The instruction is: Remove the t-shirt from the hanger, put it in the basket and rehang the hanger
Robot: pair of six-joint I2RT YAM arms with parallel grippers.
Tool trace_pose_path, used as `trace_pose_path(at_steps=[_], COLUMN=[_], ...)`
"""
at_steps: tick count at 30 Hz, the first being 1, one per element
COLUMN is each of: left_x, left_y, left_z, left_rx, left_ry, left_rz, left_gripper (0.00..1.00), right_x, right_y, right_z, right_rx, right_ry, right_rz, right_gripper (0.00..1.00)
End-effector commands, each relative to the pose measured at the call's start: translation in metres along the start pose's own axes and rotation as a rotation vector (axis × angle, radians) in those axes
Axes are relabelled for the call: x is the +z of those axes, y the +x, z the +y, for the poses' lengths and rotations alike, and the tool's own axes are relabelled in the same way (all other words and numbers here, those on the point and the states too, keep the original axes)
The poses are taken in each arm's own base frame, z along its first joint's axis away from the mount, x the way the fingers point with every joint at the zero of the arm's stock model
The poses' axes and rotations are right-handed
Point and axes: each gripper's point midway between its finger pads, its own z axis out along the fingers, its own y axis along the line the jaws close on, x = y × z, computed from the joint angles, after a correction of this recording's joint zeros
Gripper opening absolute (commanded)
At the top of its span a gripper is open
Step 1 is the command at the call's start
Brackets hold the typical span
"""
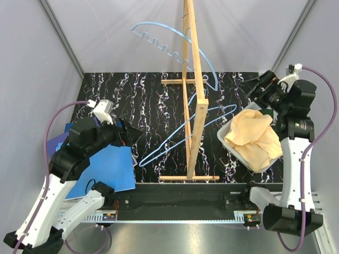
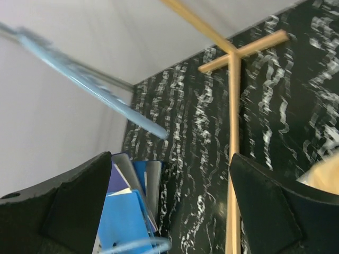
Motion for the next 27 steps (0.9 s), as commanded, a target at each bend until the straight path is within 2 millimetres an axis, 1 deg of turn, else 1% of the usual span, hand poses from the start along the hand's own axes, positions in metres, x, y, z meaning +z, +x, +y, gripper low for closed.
trace_pose_path(at_steps=[1,3,4,6,7,8,9,10,11,12,13,14,15,16,17,18,19,20,21,22,23,24,25,26,27], left_x=[0.014,0.02,0.025,0.031,0.037,0.04,0.042,0.046,0.048,0.048,0.051,0.053,0.051,0.053,0.053,0.048,0.05,0.048,0.043,0.044,0.042,0.039,0.037,0.036,0.032], left_y=[0.002,0.004,0.011,0.013,0.022,0.022,0.026,0.037,0.038,0.04,0.054,0.054,0.057,0.066,0.071,0.072,0.082,0.085,0.085,0.095,0.097,0.104,0.106,0.108,0.117], left_z=[-0.009,-0.008,-0.006,-0.006,-0.003,-0.004,-0.003,0.0,-0.003,-0.004,-0.001,-0.004,-0.006,-0.005,-0.006,-0.008,-0.006,-0.005,-0.008,-0.004,-0.004,-0.002,-0.003,-0.004,-0.007], left_rx=[0.005,-0.004,-0.014,-0.029,-0.042,-0.058,-0.069,-0.084,-0.101,-0.108,-0.123,-0.14,-0.148,-0.16,-0.182,-0.185,-0.198,-0.22,-0.22,-0.245,-0.252,-0.257,-0.271,-0.278,-0.283], left_ry=[0.071,0.076,0.077,0.088,0.088,0.099,0.103,0.106,0.125,0.141,0.153,0.174,0.194,0.213,0.226,0.248,0.26,0.267,0.289,0.291,0.298,0.312,0.328,0.345,0.381], left_rz=[0.008,0.012,0.031,0.029,0.052,0.045,0.05,0.073,0.067,0.061,0.09,0.079,0.072,0.084,0.087,0.071,0.081,0.081,0.057,0.067,0.059,0.051,0.042,0.039,0.046], left_gripper=[0.94,0.94,0.94,0.94,0.94,0.93,0.93,0.93,0.93,0.93,0.93,0.93,0.93,0.93,0.93,0.93,0.93,0.93,0.93,0.93,0.93,0.93,0.93,0.94,0.94], right_x=[-0.031,-0.041,-0.045,-0.053,-0.054,-0.056,-0.057,-0.056,-0.054,-0.055,-0.057,-0.057,-0.062,-0.066,-0.07,-0.074,-0.079,-0.082,-0.086,-0.09,-0.093,-0.096,-0.1,-0.103,-0.108], right_y=[0.019,0.039,0.042,0.066,0.076,0.087,0.103,0.118,0.127,0.144,0.157,0.162,0.176,0.185,0.192,0.204,0.215,0.226,0.232,0.239,0.249,0.253,0.261,0.269,0.272], right_z=[-0.044,-0.064,-0.078,-0.095,-0.096,-0.099,-0.105,-0.093,-0.087,-0.084,-0.068,-0.063,-0.06,-0.049,-0.045,-0.045,-0.037,-0.039,-0.036,-0.033,-0.036,-0.036,-0.033,-0.036,-0.03], right_rx=[0.025,0.06,0.07,0.091,0.094,0.106,0.113,0.131,0.137,0.157,0.191,0.203,0.241,0.253,0.255,0.267,0.265,0.286,0.287,0.285,0.301,0.295,0.289,0.294,0.295], right_ry=[0.284,0.372,0.433,0.489,0.474,0.474,0.465,0.38,0.319,0.266,0.163,0.115,0.079,0.012,-0.011,-0.022,-0.063,-0.065,-0.08,-0.101,-0.1,-0.109,-0.131,-0.136,-0.19], right_rz=[-0.025,0.003,-0.009,0.042,0.076,0.108,0.15,0.216,0.252,0.306,0.367,0.382,0.415,0.456,0.479,0.504,0.553,0.586,0.6,0.625,0.647,0.648,0.677,0.688,0.713], right_gripper=[1.0,1.0,1.0,1.0,1.0,1.0,1.0,1.0,1.0,1.0,1.0,1.0,1.0,1.0,1.0,1.0,1.0,1.0,1.0,1.0,1.0,1.0,1.0,1.0,1.0])
